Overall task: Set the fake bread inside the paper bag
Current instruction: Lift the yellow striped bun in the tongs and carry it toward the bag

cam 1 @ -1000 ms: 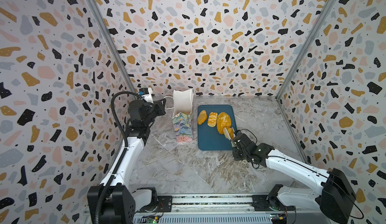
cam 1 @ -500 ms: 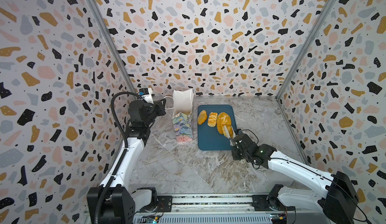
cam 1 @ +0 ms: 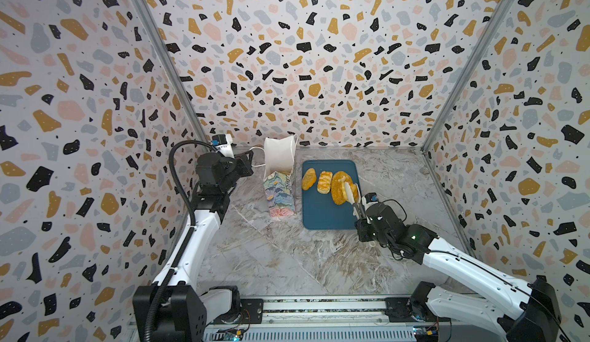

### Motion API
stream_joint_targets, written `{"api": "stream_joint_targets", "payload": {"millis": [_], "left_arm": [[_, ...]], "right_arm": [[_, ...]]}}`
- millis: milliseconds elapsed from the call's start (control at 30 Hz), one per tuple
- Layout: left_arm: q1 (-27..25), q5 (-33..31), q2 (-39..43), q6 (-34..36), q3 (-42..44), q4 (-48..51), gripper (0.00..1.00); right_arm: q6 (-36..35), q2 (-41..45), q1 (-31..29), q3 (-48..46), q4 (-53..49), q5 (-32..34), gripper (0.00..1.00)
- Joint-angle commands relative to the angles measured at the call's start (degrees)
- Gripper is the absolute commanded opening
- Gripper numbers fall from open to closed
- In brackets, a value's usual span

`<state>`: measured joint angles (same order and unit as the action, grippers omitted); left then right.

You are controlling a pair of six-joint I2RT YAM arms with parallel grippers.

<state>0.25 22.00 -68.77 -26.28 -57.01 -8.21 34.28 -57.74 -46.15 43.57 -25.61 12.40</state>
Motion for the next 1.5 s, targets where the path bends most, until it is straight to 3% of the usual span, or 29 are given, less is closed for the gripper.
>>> {"api": "stream_joint_targets", "payload": {"millis": [0, 600, 1467], "left_arm": [[-0.3, 0.7, 1.0, -0.5, 0.6, -3.0, 0.0], [-0.3, 0.1, 1.7, -0.7, 0.4, -2.8, 0.0], [-0.3, 0.1, 2.2, -2.6, 1.2, -4.2, 0.0]], "right_arm": [[0.9, 1.8, -0.3, 2.1, 2.0, 2.1, 0.25], [-2.9, -1.9, -2.7, 14.2, 1.6, 2.4, 0.25], [-4.0, -13.3, -14.8, 32.3, -0.2, 10.9, 0.25]]}}
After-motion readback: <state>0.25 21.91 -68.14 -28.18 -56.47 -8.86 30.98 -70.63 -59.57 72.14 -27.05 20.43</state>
